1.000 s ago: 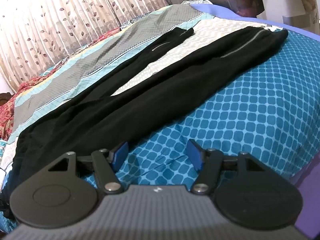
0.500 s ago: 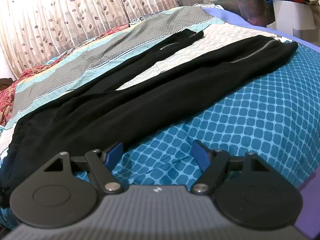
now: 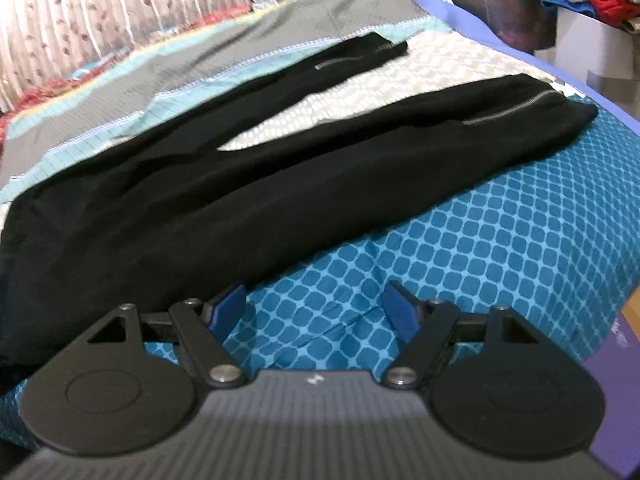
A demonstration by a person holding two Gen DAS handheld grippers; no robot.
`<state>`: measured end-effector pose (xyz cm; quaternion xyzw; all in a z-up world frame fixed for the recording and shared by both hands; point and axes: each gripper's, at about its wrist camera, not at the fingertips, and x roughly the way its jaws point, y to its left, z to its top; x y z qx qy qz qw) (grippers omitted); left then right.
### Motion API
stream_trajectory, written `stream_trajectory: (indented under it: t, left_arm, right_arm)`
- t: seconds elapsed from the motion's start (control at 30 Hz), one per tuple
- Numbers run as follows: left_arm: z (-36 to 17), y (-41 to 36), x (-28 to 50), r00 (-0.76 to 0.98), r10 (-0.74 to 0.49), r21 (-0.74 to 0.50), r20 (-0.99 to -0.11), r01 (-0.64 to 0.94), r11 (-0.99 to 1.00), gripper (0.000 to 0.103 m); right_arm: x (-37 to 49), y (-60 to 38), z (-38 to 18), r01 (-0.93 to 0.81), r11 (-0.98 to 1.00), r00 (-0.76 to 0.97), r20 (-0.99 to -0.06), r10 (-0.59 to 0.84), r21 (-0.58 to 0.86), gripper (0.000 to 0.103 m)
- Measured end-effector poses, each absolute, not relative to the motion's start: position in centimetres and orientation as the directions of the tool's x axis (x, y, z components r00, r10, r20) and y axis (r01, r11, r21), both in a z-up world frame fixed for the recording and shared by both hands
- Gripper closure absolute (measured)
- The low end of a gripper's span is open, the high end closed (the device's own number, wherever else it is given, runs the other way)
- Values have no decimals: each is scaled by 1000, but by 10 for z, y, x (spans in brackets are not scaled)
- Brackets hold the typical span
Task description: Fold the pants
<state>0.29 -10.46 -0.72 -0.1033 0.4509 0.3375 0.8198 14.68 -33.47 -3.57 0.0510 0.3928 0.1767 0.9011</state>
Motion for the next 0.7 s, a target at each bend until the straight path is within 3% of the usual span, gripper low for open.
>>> stream_trajectory:
  t: [0.5, 0.6, 0.67, 0.7]
  left_arm:
    - [-3, -99, 0, 382, 432, 90, -817, -656, 750, 46]
    - [13, -86, -12, 452, 368, -37, -813, -670, 742, 39]
    - [23, -77, -19, 491, 330, -108, -806, -671, 734, 22]
    - [28, -71, -24, 515, 304, -152, -801, -667, 729, 19]
  right_arm:
    - [146, -334, -32, -232, 951, 621, -722, 306, 203, 25]
    - [148, -337, -31, -218, 954, 627, -719, 298, 205, 25]
    - [153, -341, -31, -203, 957, 630, -721, 289, 206, 25]
    - [155, -343, -30, -197, 958, 631, -721, 286, 208, 25]
